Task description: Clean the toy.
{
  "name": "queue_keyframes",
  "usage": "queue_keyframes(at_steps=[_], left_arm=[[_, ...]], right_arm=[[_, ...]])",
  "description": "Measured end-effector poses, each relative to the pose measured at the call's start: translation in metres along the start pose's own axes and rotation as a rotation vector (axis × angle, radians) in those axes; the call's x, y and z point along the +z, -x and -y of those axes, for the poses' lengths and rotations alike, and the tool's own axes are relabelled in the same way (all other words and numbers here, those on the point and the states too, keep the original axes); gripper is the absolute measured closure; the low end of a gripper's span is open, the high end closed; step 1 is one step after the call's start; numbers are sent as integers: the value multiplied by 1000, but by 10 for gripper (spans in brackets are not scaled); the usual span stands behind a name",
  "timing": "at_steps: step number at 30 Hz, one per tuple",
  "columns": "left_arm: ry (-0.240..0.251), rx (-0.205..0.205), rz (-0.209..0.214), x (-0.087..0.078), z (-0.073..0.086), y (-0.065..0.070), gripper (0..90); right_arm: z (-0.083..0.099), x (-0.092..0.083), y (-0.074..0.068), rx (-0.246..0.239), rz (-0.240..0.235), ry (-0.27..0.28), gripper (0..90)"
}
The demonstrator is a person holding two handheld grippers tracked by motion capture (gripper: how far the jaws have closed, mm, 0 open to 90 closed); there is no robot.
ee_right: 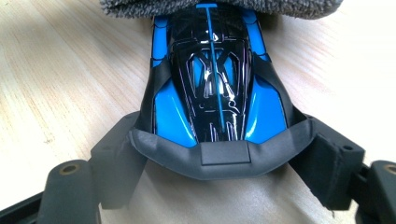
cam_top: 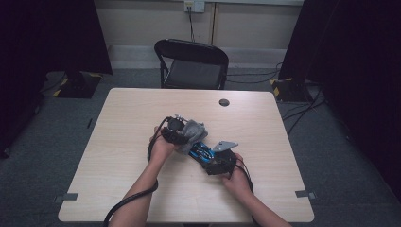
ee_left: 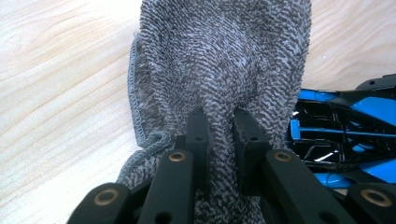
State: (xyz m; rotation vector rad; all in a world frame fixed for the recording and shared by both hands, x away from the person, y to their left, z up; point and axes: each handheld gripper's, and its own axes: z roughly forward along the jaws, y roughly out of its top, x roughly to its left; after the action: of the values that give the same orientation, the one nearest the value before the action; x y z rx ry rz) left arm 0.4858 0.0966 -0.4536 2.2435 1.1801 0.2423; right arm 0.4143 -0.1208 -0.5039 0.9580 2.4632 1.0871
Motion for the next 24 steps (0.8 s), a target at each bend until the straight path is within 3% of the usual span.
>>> queue_keyframes(at_steps=[4, 13, 24], left_arm=[[4, -18, -5, 1, 0, -3, 790], [1, -12, -20, 3, 1, -10, 790], [-2, -45, -42, 6, 1, -16, 789]], right_arm=[[0, 0, 0, 0, 0, 0, 236], [0, 0, 0, 0, 0, 0, 236], [0, 0, 0, 0, 0, 0, 236]])
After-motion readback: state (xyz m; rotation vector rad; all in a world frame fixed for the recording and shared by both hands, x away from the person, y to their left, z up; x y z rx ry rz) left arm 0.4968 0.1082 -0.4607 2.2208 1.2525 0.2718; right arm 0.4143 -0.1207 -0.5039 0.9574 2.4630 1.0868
